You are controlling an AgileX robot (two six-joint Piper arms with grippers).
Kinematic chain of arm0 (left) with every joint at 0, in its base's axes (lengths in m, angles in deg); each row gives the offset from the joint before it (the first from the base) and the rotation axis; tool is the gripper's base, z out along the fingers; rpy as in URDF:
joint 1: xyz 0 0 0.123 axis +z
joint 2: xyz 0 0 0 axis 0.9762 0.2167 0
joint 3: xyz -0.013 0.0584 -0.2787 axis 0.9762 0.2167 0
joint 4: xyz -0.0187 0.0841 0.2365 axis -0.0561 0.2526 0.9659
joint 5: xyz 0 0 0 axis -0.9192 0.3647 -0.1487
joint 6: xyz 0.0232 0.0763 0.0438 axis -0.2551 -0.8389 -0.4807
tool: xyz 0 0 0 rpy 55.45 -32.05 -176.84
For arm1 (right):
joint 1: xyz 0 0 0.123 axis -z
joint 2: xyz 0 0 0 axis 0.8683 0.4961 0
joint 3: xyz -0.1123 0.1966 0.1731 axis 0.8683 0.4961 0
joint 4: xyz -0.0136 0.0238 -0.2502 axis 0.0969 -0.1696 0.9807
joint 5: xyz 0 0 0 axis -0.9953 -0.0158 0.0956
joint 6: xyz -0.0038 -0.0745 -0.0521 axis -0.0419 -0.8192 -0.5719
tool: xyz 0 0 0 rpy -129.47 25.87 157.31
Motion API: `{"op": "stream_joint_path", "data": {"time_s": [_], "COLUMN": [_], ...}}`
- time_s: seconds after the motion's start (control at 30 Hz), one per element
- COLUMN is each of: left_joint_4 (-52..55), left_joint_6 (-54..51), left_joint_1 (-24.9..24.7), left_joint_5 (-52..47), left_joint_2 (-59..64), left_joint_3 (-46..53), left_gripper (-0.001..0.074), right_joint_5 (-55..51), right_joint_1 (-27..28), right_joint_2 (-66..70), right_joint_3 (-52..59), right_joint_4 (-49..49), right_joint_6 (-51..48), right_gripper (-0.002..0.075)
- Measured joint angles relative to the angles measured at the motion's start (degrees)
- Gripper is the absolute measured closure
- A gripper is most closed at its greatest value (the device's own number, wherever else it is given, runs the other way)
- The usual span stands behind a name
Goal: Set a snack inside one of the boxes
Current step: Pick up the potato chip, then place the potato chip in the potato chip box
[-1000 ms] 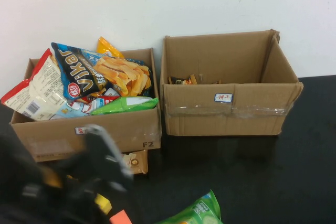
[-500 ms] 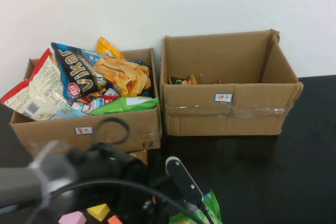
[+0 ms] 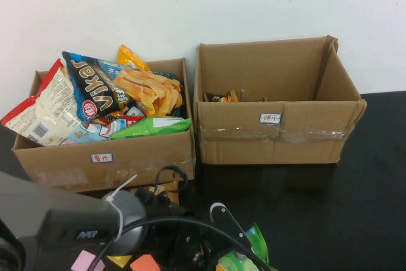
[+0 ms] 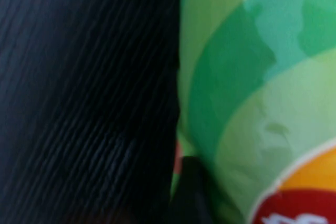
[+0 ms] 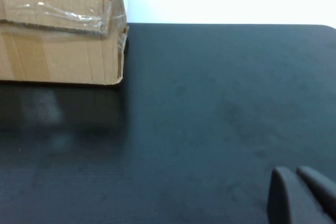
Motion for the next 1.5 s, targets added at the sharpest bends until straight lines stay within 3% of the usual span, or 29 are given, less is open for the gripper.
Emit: {"op": "stream_joint_path", "data": {"time_s": [0.1, 0.13, 0.37, 0.57, 0.83, 1.07, 1.4, 1.5], "left_joint_4": [-1.2, -1.8, -3.6, -2.6, -0.2, -1.8, -2.8, -2.8], "left_joint_6": [0.1, 0.1, 0.1, 2.4, 6.6, 7.8, 9.1, 9.4], "left_joint_1": [0.0, 0.0, -0.1, 3.1, 17.6, 25.7, 27.8, 27.8], "left_joint_5": [0.0, -0.1, -1.6, 0.0, 14.0, 25.6, 27.0, 25.1], "left_joint_2": [-0.2, -0.8, -7.8, -24.6, -35.0, -27.0, -5.4, -1.0], "left_joint_3": [-0.1, -0.1, 0.1, 0.3, 0.4, -6.1, -23.1, -26.6], "left_gripper": [0.037, 0.0407, 0.0477, 0.0477, 0.0477, 0.0477, 0.0477, 0.0383], "right_joint_5": [0.0, 0.0, 0.0, 0.0, 0.0, 0.0, 0.0, 0.0], "right_joint_1": [0.0, 0.0, 0.0, 0.0, 0.0, 0.0, 0.0, 0.0], "right_joint_2": [0.0, 0.0, 0.0, 0.0, 0.0, 0.0, 0.0, 0.0], "right_joint_3": [0.0, 0.0, 0.0, 0.0, 0.0, 0.0, 0.0, 0.0], "right_joint_4": [0.0, 0.0, 0.0, 0.0, 0.0, 0.0, 0.0, 0.0], "right_joint_6": [0.0, 0.0, 0.0, 0.0, 0.0, 0.0, 0.0, 0.0], "right_gripper": [0.0727, 0.0727, 0.0727, 0.0727, 0.0727, 0.0727, 0.0727, 0.0727]}}
